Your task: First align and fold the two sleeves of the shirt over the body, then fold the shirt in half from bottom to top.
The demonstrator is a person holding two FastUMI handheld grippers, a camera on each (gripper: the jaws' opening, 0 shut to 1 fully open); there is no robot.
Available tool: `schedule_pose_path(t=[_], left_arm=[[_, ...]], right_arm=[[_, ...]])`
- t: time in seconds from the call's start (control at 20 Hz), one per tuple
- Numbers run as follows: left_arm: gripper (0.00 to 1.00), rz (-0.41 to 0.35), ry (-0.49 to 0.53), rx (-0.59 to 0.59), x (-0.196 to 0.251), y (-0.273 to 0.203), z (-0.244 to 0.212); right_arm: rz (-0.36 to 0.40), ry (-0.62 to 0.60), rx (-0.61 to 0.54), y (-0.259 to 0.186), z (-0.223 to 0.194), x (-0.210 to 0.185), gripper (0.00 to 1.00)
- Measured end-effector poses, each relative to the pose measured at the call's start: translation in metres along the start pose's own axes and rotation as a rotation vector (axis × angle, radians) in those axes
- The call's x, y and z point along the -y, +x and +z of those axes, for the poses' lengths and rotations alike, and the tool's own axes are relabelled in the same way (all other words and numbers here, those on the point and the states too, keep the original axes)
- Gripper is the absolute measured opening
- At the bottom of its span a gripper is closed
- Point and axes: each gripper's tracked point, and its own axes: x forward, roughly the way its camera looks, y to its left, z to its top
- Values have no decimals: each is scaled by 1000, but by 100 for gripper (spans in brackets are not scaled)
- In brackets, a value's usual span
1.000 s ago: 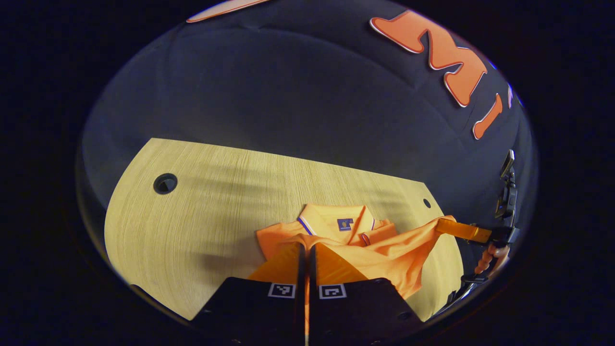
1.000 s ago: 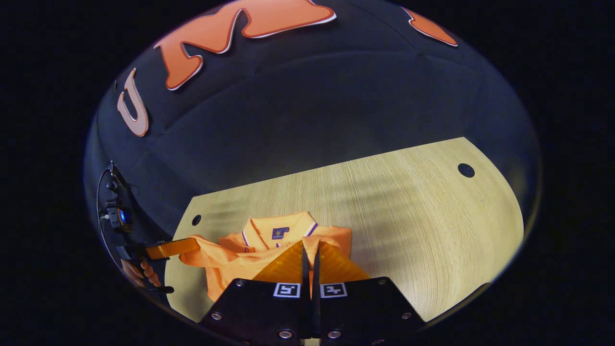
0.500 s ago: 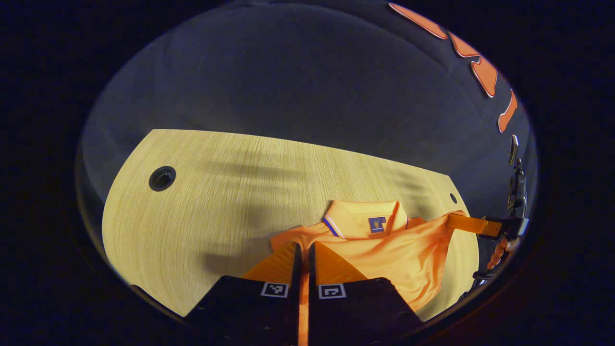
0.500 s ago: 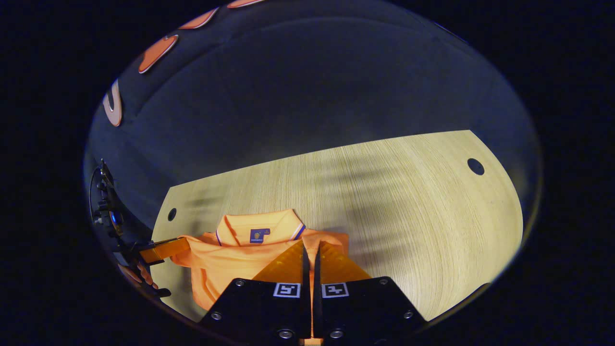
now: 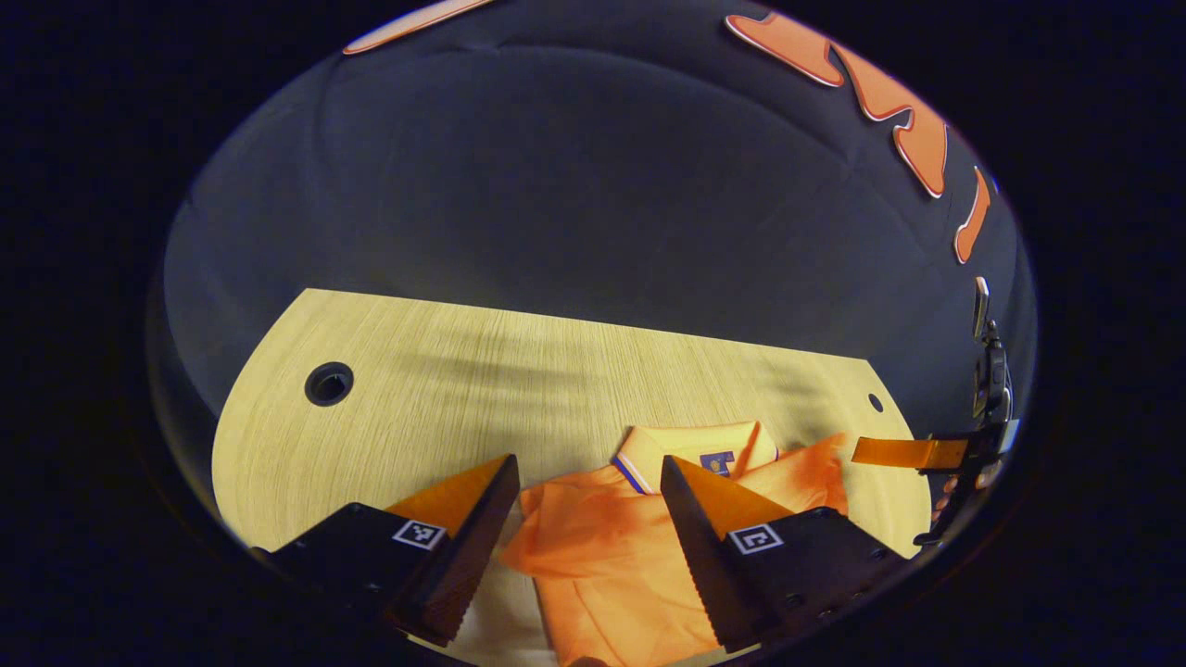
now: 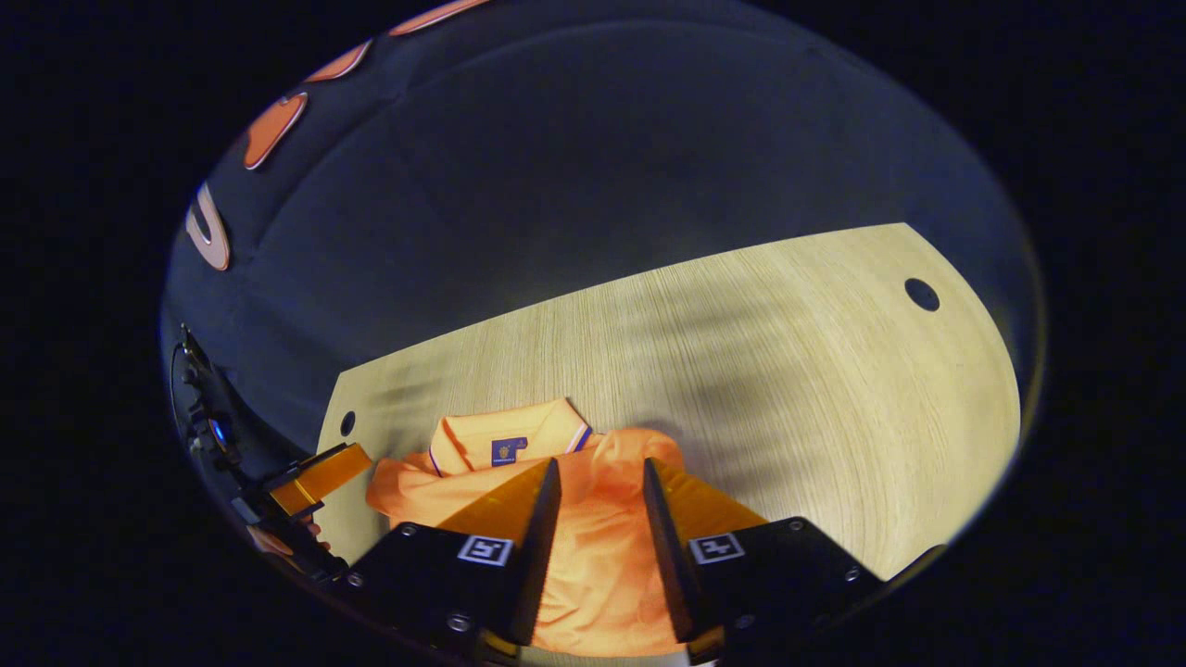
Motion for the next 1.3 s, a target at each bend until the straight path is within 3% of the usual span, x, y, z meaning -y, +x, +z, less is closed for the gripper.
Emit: schedule_pose_path(t=[0.1,0.2,0.4,0.45,0.5,0.8,1.0,1.3], left_arm=[[95,10,-20,15,3,-14,1],[96,31,-33,20,2,-26,-4],[97,54,-31,52,12,-64,-16],[93,53,-37,60,15,-73,-19],[97,57,-45,66,16,-82,-24],[97,97,-74,98,27,-135,-48],[95,140,-49,121,31,-170,-62],[98,135,36,233,59,-222,-74]], right_arm=[[5,-7,11,-11,-2,-3,79],[15,0,20,-24,-9,-4,89],[24,5,38,-55,-30,-2,92],[30,-3,46,-62,-33,-2,92],[34,-16,54,-73,-38,-2,92],[43,-69,123,-131,-56,-3,92],[66,-77,193,-171,-64,-5,92],[57,-138,298,-216,-79,-10,92]])
